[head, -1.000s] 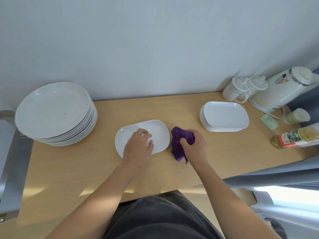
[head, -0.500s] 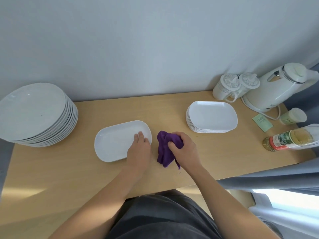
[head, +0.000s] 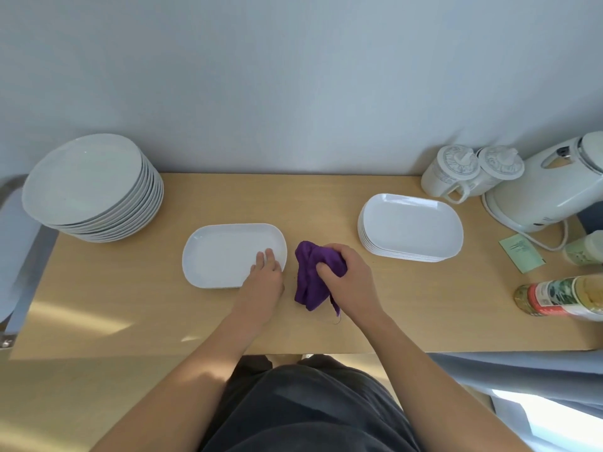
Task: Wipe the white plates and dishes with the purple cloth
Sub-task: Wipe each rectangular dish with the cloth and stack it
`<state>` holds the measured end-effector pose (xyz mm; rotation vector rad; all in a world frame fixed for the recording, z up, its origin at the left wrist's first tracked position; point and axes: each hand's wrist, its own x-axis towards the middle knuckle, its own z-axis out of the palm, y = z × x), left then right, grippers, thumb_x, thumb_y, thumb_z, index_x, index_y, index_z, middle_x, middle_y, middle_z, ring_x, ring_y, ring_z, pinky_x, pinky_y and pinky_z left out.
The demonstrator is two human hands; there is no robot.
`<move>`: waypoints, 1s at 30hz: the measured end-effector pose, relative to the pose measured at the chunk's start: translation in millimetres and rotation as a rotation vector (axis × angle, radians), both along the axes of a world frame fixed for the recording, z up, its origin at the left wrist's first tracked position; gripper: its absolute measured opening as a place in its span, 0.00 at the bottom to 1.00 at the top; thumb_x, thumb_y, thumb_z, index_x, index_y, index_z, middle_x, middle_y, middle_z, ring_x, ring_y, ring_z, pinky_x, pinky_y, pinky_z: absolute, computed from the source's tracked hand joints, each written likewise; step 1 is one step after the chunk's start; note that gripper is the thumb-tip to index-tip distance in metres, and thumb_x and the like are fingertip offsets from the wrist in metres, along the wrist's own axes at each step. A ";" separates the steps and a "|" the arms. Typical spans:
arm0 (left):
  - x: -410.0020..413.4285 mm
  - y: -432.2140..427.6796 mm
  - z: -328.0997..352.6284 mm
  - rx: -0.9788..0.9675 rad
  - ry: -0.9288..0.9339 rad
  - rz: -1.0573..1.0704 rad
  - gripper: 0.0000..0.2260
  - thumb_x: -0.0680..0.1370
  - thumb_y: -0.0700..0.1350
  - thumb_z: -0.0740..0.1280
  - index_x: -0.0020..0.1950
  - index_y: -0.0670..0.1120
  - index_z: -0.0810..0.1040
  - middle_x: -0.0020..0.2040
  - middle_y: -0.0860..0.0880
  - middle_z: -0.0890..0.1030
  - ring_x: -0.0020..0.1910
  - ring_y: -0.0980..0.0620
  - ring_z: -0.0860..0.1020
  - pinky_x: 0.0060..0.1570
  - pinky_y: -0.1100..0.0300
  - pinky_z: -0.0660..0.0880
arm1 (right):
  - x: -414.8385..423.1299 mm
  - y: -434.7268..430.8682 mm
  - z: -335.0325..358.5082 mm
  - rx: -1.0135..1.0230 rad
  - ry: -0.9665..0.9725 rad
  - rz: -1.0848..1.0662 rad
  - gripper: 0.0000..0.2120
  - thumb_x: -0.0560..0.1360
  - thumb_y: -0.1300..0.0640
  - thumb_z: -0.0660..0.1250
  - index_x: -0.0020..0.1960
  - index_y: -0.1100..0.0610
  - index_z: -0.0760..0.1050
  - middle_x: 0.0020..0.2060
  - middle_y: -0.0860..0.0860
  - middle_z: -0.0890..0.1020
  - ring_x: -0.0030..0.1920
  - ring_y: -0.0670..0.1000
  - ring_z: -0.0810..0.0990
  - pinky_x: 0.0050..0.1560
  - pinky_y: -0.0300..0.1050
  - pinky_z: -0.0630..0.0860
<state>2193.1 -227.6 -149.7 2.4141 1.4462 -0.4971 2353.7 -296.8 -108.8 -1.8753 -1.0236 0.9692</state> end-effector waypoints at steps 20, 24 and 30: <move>-11.3 -16.9 12.1 0.111 -0.002 -0.304 0.17 0.81 0.34 0.56 0.70 0.38 0.69 0.74 0.38 0.61 0.62 0.45 0.72 0.55 0.56 0.75 | -28.4 -11.0 5.1 0.013 -0.021 -0.161 0.14 0.73 0.57 0.69 0.58 0.47 0.78 0.52 0.41 0.81 0.52 0.41 0.78 0.51 0.36 0.75; -16.7 -17.7 18.7 0.132 0.018 -0.395 0.17 0.80 0.32 0.56 0.69 0.38 0.70 0.74 0.38 0.61 0.58 0.46 0.75 0.50 0.57 0.75 | -36.9 -15.1 4.1 0.002 -0.018 -0.219 0.15 0.73 0.57 0.69 0.59 0.47 0.78 0.53 0.41 0.81 0.52 0.39 0.78 0.51 0.35 0.74; -34.4 -8.5 11.0 0.158 -0.077 -0.406 0.16 0.67 0.41 0.78 0.54 0.43 0.83 0.60 0.45 0.79 0.48 0.53 0.82 0.25 0.63 0.72 | -49.8 -21.3 2.7 -0.027 -0.014 -0.276 0.16 0.72 0.58 0.68 0.59 0.47 0.78 0.53 0.41 0.80 0.52 0.39 0.78 0.50 0.35 0.74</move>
